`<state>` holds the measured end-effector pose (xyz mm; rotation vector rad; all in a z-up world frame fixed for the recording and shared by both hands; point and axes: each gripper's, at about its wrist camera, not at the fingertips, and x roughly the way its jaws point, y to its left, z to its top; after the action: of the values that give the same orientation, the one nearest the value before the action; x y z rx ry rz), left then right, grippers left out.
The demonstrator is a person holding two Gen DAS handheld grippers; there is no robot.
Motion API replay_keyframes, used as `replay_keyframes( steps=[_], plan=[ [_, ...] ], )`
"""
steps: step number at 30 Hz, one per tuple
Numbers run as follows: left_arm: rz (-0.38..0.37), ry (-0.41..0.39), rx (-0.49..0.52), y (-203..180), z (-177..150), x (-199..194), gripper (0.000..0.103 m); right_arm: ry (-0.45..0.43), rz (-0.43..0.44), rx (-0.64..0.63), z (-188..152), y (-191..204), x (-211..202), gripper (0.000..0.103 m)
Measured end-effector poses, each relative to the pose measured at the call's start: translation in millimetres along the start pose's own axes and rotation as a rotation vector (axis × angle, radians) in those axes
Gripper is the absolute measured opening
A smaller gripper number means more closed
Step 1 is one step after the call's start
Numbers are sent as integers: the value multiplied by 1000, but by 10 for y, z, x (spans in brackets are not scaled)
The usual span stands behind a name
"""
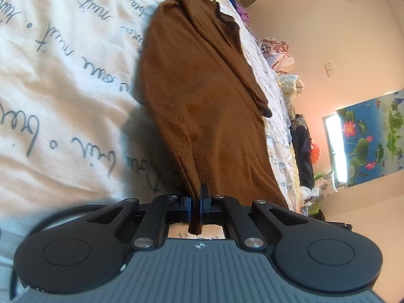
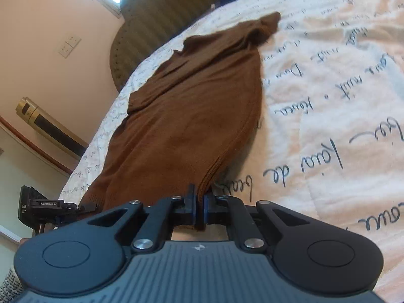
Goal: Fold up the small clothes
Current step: 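Close both grippers on the ribbed sweater hem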
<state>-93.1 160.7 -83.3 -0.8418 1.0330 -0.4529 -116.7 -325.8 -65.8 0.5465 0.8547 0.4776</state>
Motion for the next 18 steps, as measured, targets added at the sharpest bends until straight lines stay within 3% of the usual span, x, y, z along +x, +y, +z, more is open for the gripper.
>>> replay_keyframes(
  steps=[7, 13, 18],
  plan=[
    [-51, -20, -46, -50, -101, -165, 4, -45, -22, -108, 176, 201, -358, 4],
    [-25, -18, -62, 47, -228, -184, 4, -33, -39, -102, 155, 112, -598, 4],
    [19, -4, -110, 367, -320, -85, 6, 113, -86, -76, -88, -175, -221, 7]
  ],
)
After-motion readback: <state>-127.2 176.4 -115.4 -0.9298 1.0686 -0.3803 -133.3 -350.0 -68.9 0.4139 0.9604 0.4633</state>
